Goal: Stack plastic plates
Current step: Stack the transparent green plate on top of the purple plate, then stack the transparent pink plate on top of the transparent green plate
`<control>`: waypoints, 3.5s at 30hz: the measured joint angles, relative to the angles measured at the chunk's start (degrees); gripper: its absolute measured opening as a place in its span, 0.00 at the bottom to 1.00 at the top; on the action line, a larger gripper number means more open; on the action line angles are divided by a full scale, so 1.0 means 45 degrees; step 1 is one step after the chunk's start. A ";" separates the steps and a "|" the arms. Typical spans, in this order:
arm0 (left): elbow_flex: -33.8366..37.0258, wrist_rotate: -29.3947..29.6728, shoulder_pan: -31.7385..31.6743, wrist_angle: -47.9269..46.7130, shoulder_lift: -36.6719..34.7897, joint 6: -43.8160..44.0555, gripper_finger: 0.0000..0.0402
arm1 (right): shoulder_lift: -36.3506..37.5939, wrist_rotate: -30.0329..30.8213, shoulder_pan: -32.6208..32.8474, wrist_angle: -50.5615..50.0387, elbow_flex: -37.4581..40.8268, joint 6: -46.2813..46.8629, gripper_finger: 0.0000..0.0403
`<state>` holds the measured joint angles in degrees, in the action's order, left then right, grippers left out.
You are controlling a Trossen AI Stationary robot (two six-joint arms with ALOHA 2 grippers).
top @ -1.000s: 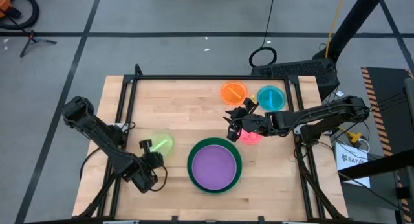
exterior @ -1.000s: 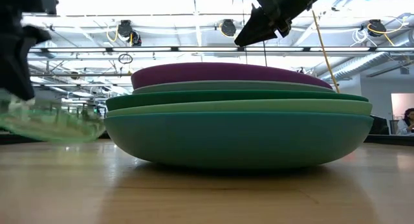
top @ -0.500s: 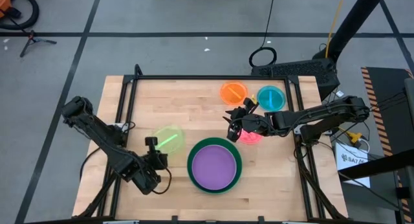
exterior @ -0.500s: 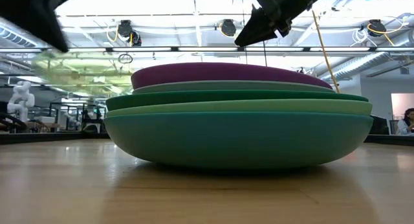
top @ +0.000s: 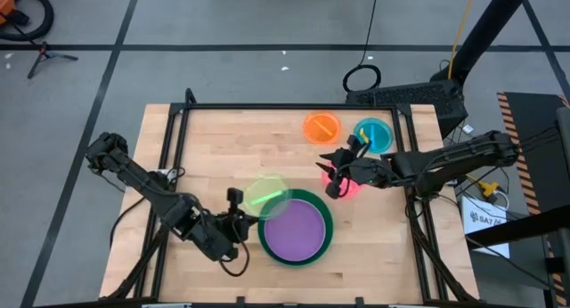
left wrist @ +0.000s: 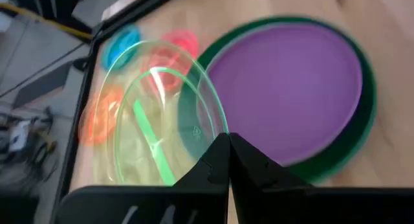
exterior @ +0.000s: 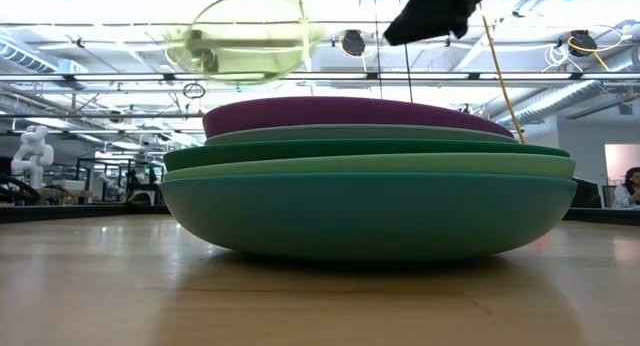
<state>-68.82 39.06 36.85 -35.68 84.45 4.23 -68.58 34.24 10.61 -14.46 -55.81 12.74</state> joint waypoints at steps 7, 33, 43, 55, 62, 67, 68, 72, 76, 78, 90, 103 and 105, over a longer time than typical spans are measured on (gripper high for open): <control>-0.0005 -0.1829 -0.0573 0.2305 0.0875 -0.0792 0.01 | 0.0613 0.0029 0.0781 -0.1262 -0.0001 0.0652 0.27; 0.0005 -0.7023 -0.2343 0.4710 0.2632 0.0771 0.17 | 0.0934 0.0049 0.1613 -0.1618 -0.0001 0.0687 0.27; 0.0005 -0.7030 -0.2789 0.4361 0.2530 -0.0538 0.22 | 0.0934 0.0049 0.1608 -0.1618 -0.0001 0.0687 0.27; 0.0010 -0.7659 -0.3646 0.3811 0.2540 -0.2005 0.22 | 0.0930 0.0049 0.1608 -0.1627 -0.0001 0.1245 0.27; 0.0015 -0.7497 -0.4061 0.2232 0.2263 -0.1839 0.22 | 0.0830 0.0049 0.1608 -0.3098 -0.0011 0.3857 0.27; 0.0885 -0.7522 -0.4351 0.2195 0.1476 -0.2130 0.22 | 0.0414 0.0054 0.1517 -0.4119 -0.0016 0.5742 0.27; 0.1183 -0.7525 -0.4411 0.2461 0.1195 -0.2174 0.22 | 0.0299 0.0053 0.1511 -0.4277 -0.0011 0.6048 0.27; 0.2739 -0.7448 -0.4588 0.3506 0.0016 -0.2541 0.22 | -0.0128 0.0075 0.1298 -0.4429 -0.0013 0.7156 0.27; 0.4438 -0.7332 -0.4830 0.4843 -0.1328 -0.2769 0.22 | -0.0503 0.0050 0.0742 -0.4977 -0.0015 0.8382 0.27; 0.5177 -0.7167 -0.4957 0.5187 -0.1952 -0.3148 0.22 | -0.0586 -0.0024 0.0266 -0.5337 -0.0006 0.8974 0.27; 0.5697 -0.5646 -0.5955 0.5899 -0.4616 -0.6561 0.22 | -0.0605 -0.4637 -0.4315 -0.9531 -0.0011 0.9152 0.27; 0.5681 -0.4524 -0.7625 0.4903 -0.6948 -0.5937 0.22 | -0.1228 -0.7217 -0.7789 -1.0349 -0.0006 0.6427 0.33; 0.5680 -0.4523 -0.7709 0.4554 -0.7105 -0.5963 0.22 | -0.1629 -0.7303 -0.7997 -1.0306 -0.0001 0.6059 0.36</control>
<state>-43.26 18.70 2.16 -15.18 52.47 -22.60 -75.92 1.37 -25.38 -60.83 -55.81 40.01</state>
